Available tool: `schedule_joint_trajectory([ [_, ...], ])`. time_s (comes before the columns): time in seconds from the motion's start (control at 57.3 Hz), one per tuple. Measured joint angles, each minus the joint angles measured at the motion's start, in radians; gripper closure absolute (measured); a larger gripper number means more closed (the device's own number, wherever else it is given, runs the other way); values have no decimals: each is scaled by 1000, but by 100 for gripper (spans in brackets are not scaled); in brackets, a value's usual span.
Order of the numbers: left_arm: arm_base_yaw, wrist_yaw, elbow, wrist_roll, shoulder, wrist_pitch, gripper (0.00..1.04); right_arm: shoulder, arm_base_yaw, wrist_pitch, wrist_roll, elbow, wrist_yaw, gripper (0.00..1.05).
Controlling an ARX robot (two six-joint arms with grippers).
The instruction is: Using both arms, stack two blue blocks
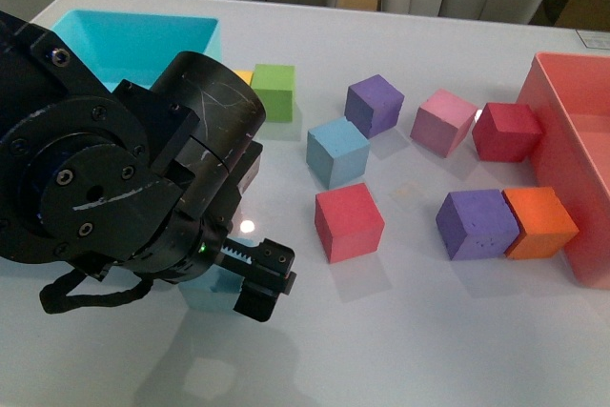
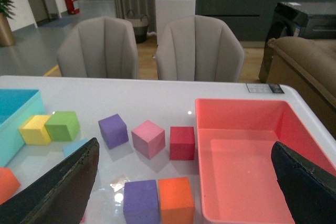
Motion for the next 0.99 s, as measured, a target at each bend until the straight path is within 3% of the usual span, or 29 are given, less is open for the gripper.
schedule_joint_trajectory([
  [0.454,-3,1,29,-11,48,-6,10,0,0,0,0,0,0,9],
  [0.733,-6,2,17,-23,34,-23,49,0,0,0,0,0,0,9],
  [0.994,-28,-6,-62,6,-126,-81,57,0,0,0,0,0,0,9],
])
